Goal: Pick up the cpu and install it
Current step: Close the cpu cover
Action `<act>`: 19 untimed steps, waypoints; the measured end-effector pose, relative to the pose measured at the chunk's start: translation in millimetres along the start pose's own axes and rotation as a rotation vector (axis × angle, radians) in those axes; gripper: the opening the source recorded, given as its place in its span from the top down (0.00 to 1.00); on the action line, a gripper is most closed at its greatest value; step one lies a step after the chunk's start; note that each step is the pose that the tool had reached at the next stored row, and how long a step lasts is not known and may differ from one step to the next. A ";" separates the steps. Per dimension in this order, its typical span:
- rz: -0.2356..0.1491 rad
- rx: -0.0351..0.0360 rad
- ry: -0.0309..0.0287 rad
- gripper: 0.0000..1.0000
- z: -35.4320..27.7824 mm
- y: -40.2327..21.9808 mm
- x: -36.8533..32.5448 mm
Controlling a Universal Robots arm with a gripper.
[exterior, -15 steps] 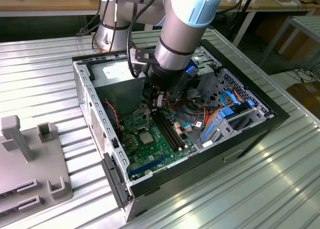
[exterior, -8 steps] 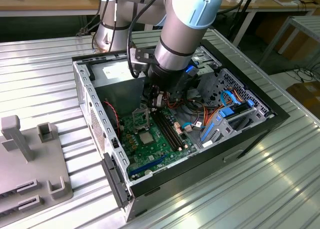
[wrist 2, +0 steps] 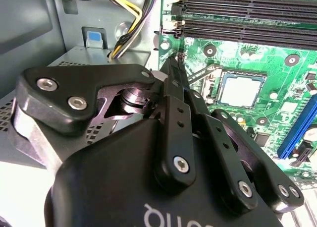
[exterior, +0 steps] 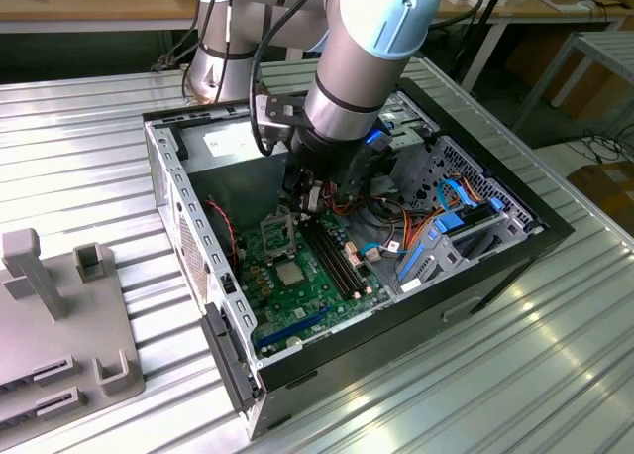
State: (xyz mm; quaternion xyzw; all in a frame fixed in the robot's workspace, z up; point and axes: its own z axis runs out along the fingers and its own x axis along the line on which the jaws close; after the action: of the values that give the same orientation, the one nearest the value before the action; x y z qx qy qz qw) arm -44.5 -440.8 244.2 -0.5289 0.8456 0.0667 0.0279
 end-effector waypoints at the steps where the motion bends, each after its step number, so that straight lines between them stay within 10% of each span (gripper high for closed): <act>1: 0.000 0.0000 -0.0001 0.89 -0.1 0.3 0.1; 19: 0.000 -0.0018 -0.0044 0.89 -3.9 1.3 0.0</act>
State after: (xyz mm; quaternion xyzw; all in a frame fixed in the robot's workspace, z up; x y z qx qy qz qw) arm -45.6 -440.8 248.3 -0.5288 0.8455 0.0686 0.0293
